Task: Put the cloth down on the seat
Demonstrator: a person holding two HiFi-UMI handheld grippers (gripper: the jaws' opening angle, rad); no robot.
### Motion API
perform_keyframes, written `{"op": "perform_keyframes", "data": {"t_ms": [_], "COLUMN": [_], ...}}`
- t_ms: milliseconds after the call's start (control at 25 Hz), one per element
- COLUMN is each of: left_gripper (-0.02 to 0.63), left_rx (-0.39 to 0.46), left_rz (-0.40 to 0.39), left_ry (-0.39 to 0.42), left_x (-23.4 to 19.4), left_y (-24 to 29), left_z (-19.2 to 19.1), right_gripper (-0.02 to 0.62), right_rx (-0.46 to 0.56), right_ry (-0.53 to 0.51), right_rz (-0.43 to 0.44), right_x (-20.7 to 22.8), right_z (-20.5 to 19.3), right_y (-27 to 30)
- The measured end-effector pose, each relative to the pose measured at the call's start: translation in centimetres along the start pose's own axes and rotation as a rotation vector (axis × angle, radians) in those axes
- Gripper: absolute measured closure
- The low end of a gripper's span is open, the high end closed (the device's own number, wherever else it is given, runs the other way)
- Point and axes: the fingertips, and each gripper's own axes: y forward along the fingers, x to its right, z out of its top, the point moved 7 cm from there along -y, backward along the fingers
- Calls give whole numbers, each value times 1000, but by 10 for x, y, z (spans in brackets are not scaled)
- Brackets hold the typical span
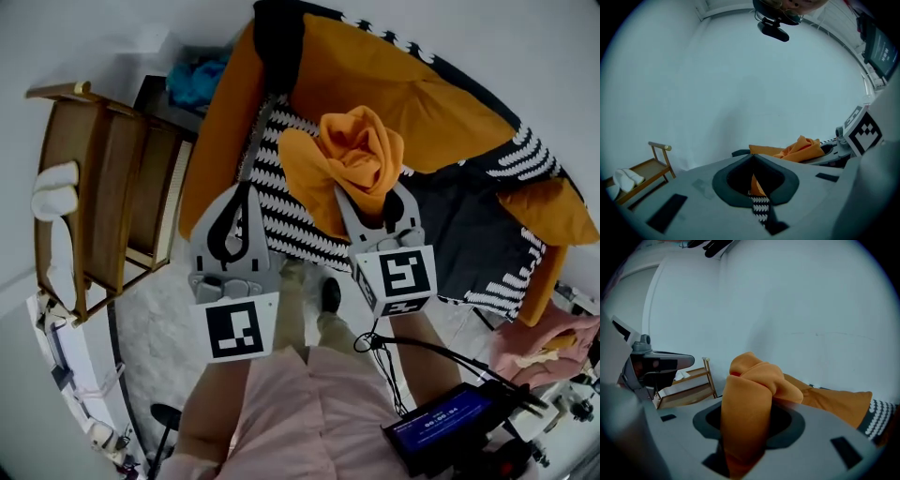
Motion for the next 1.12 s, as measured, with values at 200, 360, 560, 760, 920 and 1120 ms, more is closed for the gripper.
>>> {"op": "perform_keyframes", "data": {"t_ms": [200,360,560,760,920,1120], "left_gripper": [595,595,595,595,595,595], "left_rx": [-75,-92,-116,-146,-153,-144], "left_rz": [-19,-21,-37,-48,-55,-50], "left_ry": [-11,-5,-8,-23,-10,-11], "left_x": [-8,-16,-18,-21,-20,-27], "left_y": [25,47,71,82,89,89], "left_z": [-28,-45,-65,-79,-84,-84], "right_gripper": [400,397,394,388,377,287], "right_rx": [-72,-113,-166,-220,-252,-336], "right_ry": [26,22,30,26,19,22], "right_rz": [8,31,31,39,53,48], "right_x": [5,9,18,19,25,28], "right_z": [-27,-49,-73,-87,-94,-103], "right_y": [35,62,89,114,124,136]}}
